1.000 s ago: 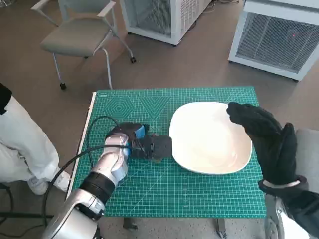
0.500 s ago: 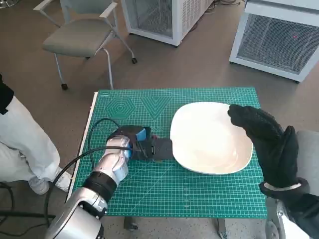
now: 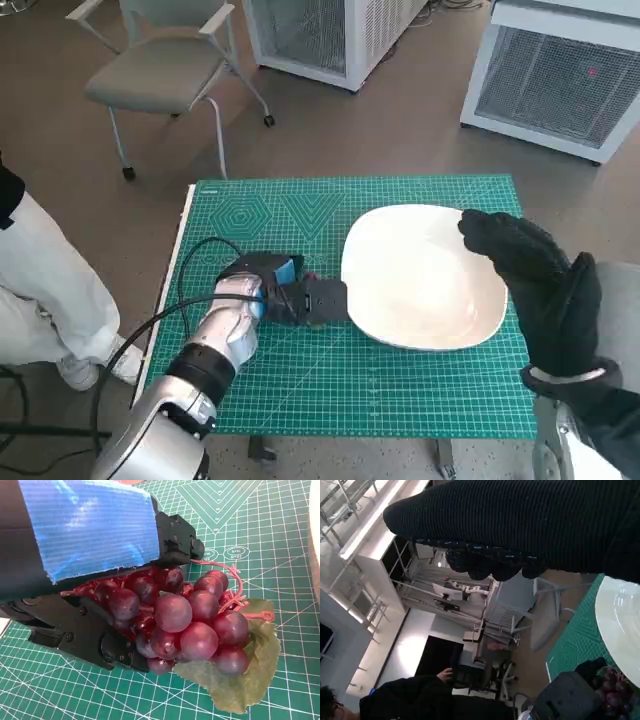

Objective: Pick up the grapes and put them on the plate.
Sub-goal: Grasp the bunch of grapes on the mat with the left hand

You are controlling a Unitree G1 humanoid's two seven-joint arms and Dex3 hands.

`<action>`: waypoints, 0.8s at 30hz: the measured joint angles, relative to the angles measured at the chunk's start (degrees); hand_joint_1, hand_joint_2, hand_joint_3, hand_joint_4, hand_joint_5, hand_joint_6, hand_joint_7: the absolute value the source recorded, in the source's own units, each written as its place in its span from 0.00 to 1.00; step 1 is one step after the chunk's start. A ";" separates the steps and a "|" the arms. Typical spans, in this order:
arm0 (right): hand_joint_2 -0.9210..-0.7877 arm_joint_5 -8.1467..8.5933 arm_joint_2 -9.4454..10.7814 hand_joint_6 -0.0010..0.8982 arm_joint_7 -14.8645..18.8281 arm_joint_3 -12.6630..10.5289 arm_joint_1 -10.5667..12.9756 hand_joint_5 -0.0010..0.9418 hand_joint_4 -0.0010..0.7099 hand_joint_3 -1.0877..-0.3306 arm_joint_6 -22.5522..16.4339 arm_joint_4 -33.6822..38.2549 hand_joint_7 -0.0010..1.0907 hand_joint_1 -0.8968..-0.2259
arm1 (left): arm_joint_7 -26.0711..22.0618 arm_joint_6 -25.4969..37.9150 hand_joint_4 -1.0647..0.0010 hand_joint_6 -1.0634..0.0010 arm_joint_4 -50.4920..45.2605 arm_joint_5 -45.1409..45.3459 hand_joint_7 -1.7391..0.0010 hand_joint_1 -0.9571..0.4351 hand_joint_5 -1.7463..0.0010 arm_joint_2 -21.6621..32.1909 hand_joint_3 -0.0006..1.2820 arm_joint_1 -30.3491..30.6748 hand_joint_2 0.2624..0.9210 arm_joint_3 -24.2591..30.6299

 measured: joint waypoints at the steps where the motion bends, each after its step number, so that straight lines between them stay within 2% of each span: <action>1: 0.00 0.00 0.00 0.12 0.00 0.00 0.00 0.45 0.39 0.61 0.00 0.00 0.85 0.57 | 0.00 -0.11 0.84 0.63 0.11 -0.09 0.98 0.66 0.99 0.00 0.02 -0.04 0.89 0.04; 5: 0.00 0.00 0.01 0.12 0.00 0.00 0.00 0.45 0.39 0.61 0.00 0.00 0.85 0.57 | 0.03 -0.35 0.83 0.61 0.46 -0.54 0.98 0.66 0.99 0.00 0.02 -0.19 0.89 0.11; 6: 0.00 0.00 0.01 0.12 0.00 0.00 0.00 0.45 0.39 0.61 0.00 0.00 0.85 0.57 | 0.07 -0.41 0.81 0.60 0.54 -0.67 0.98 0.66 0.94 0.00 0.02 -0.22 0.90 0.13; 7: 0.00 0.00 0.01 0.12 0.00 0.00 0.00 0.45 0.39 0.61 0.01 0.00 0.85 0.57 | 0.24 -0.54 0.75 0.58 0.71 -0.83 0.98 0.68 0.82 -0.02 0.02 -0.25 0.90 0.19; 10: 0.00 0.11 0.00 0.12 0.00 -0.01 0.00 0.45 0.39 0.61 0.06 0.01 0.85 0.57 | 2.02 -1.41 0.57 0.53 1.45 -1.49 0.98 0.74 0.31 -0.13 0.02 -0.31 0.93 0.68; 11: 0.00 0.17 0.00 0.12 0.00 -0.02 0.00 0.45 0.39 0.61 0.11 0.02 0.85 0.57 | 2.97 -1.78 0.56 0.51 1.62 -1.68 0.98 0.75 0.21 -0.16 0.03 -0.31 0.95 0.88; 13: 0.00 0.27 -0.01 0.12 0.00 -0.03 -0.01 0.45 0.39 0.61 0.21 0.02 0.85 0.57 | 4.92 -2.46 0.59 0.49 1.75 -1.95 0.98 0.78 0.10 -0.19 0.05 -0.30 0.97 1.18; 17: 0.00 0.37 -0.02 0.12 0.01 -0.10 -0.01 0.45 0.39 0.61 0.35 0.05 0.85 0.57 | 7.86 -3.42 0.63 0.48 1.75 -2.20 0.98 0.81 0.02 -0.18 0.09 -0.24 0.99 1.38; 24: 0.00 0.42 -0.04 0.12 0.01 -0.33 -0.03 0.45 0.39 0.61 0.41 0.10 0.85 0.57 | 9.99 -4.60 0.61 0.50 1.65 -2.23 0.99 0.83 0.00 -0.17 0.14 0.69 1.00 1.16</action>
